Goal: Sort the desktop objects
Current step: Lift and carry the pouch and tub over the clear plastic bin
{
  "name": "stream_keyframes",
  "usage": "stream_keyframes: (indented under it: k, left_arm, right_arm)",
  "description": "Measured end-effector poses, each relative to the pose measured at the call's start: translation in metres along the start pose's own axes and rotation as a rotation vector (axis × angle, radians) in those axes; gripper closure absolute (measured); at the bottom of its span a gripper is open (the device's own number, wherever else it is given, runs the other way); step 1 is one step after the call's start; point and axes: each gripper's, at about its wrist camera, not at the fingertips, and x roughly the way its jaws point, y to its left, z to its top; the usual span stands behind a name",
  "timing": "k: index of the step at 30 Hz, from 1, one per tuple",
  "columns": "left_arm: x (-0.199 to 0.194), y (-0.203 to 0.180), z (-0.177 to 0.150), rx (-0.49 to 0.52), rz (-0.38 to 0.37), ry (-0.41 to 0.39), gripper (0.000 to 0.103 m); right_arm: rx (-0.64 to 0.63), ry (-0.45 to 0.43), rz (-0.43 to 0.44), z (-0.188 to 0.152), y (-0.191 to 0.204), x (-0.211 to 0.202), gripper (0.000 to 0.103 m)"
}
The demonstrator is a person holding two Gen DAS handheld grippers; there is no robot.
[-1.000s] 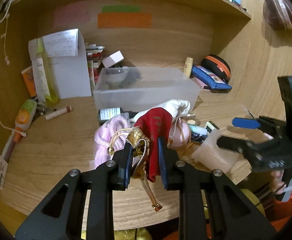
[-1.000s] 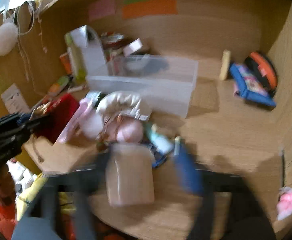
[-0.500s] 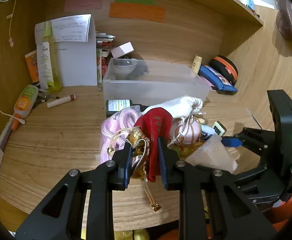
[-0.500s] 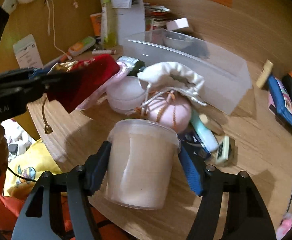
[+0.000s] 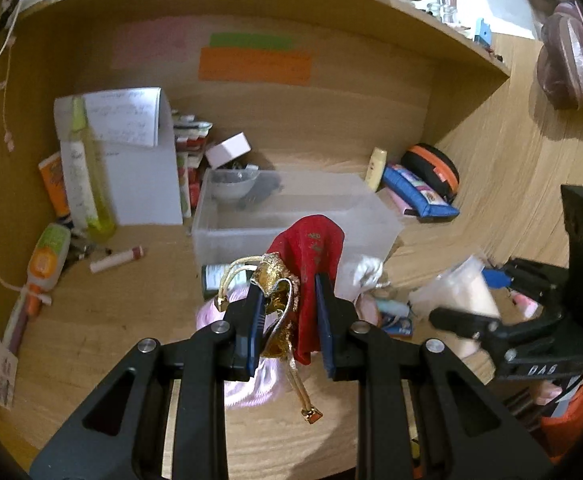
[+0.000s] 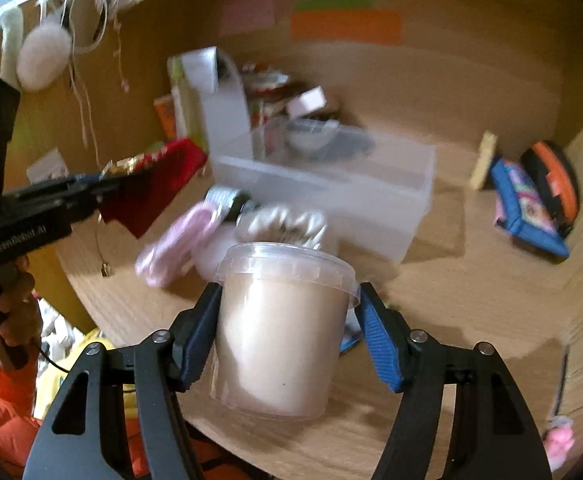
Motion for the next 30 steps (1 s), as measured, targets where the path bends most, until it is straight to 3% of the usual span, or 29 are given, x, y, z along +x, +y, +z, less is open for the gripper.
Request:
stream_keyframes:
  k: [9, 15, 22, 30]
  left_arm:
    - [0.002, -0.004, 0.034, 0.038, -0.027, -0.001, 0.08]
    - [0.019, 0.009, 0.064, 0.022, -0.026, 0.012, 0.08]
    - [0.06, 0.031, 0.09, -0.011, -0.029, 0.063, 0.08]
    - [0.122, 0.051, 0.101, -0.025, -0.026, 0.143, 0.08]
  right_arm:
    - [0.046, -0.116, -0.028, 0.043, -0.025, -0.024, 0.039]
    - [0.069, -0.152, -0.047, 0.07, -0.039, -0.016, 0.039]
    - [0.09, -0.124, -0.074, 0.096, -0.053, 0.017, 0.039]
    - [0.094, -0.035, -0.087, 0.115, -0.065, 0.072, 0.039]
